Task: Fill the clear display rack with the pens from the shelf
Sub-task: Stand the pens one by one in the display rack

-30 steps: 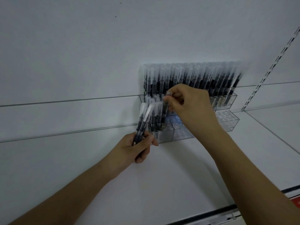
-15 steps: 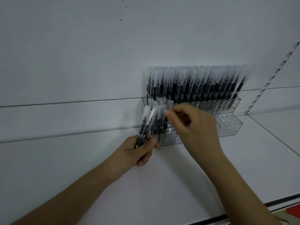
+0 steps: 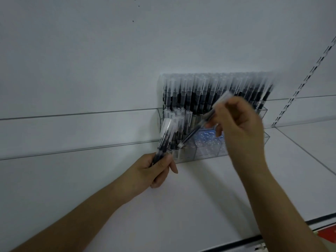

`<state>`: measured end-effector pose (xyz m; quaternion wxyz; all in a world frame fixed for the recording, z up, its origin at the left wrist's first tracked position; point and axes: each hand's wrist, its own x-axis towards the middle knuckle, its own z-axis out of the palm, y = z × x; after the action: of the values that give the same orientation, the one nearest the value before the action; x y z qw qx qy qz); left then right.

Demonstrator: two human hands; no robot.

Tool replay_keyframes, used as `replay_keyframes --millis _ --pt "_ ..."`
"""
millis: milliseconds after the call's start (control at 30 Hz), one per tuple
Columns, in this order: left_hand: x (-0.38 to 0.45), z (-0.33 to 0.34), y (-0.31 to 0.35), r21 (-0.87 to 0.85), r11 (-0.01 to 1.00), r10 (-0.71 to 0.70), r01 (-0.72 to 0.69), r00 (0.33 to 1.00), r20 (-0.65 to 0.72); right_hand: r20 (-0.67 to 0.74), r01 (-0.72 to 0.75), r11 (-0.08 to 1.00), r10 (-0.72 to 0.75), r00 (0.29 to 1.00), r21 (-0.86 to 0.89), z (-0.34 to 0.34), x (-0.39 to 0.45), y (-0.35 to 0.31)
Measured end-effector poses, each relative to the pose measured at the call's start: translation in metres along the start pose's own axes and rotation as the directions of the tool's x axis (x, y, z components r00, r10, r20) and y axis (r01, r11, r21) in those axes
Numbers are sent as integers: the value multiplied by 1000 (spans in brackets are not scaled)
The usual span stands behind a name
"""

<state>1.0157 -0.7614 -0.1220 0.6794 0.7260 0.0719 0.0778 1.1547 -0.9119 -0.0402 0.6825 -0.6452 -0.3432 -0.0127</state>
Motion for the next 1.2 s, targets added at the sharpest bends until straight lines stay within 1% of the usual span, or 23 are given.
replay_keyframes --millis 33,67,100,200,300,433,467,567,600,700,767,800,867,900,967,1033,1067,1133,1200 --pt "0 0 0 -13 1000 -1 1 1000 -9 -51 39 998 -41 998 -39 -5 5 0" --pt "1 1 0 -28 1000 -5 5 1000 -19 -69 68 993 -75 995 -95 -8 9 1" --pt "1 1 0 -49 999 -14 12 1000 -28 -54 88 984 -97 994 -156 -9 10 2" --pt "3 2 0 -104 994 -39 35 999 -37 70 120 947 -104 992 -297 -7 7 10" --pt "4 2 0 -110 993 -43 39 998 -40 143 154 927 -111 984 -342 -4 5 15" --pt "3 2 -1 -113 993 -43 38 998 -49 233 253 869 -165 958 -424 -2 11 14" --pt "3 2 -1 -112 993 -42 36 998 -51 273 263 853 -148 950 -450 -1 12 16" --pt "3 3 0 -111 993 -42 36 998 -52 416 259 790 -6 909 -555 5 11 23" --pt "3 3 0 -110 993 -42 36 998 -52 435 267 775 12 900 -573 7 10 28" --pt "3 3 1 -110 993 -43 38 998 -46 401 255 766 4 916 -590 9 8 35" --pt "2 3 1 -108 994 -40 36 999 -36 341 237 753 -18 940 -614 8 5 34" --pt "2 2 1 -104 994 -38 35 999 -29 290 219 762 -43 956 -610 7 1 32" --pt "1 2 0 -92 995 -29 29 1000 -3 177 187 821 -106 978 -540 6 -10 25" --pt "1 2 -1 -87 996 -24 25 1000 12 161 191 846 -127 979 -498 7 -15 22" --pt "2 3 -1 -84 996 -13 16 999 40 240 198 887 -102 965 -416 14 -26 17" --pt "2 3 0 -74 997 -3 8 998 68 346 160 925 -33 938 -345 21 -31 21" --pt "2 3 0 -69 998 -2 8 997 78 374 123 944 0 928 -306 23 -32 24" --pt "2 3 0 -76 997 0 6 996 85 378 27 977 57 924 -214 23 -32 26" --pt "2 3 -1 -82 997 -3 9 997 72 328 -31 990 75 942 -138 17 -29 23"
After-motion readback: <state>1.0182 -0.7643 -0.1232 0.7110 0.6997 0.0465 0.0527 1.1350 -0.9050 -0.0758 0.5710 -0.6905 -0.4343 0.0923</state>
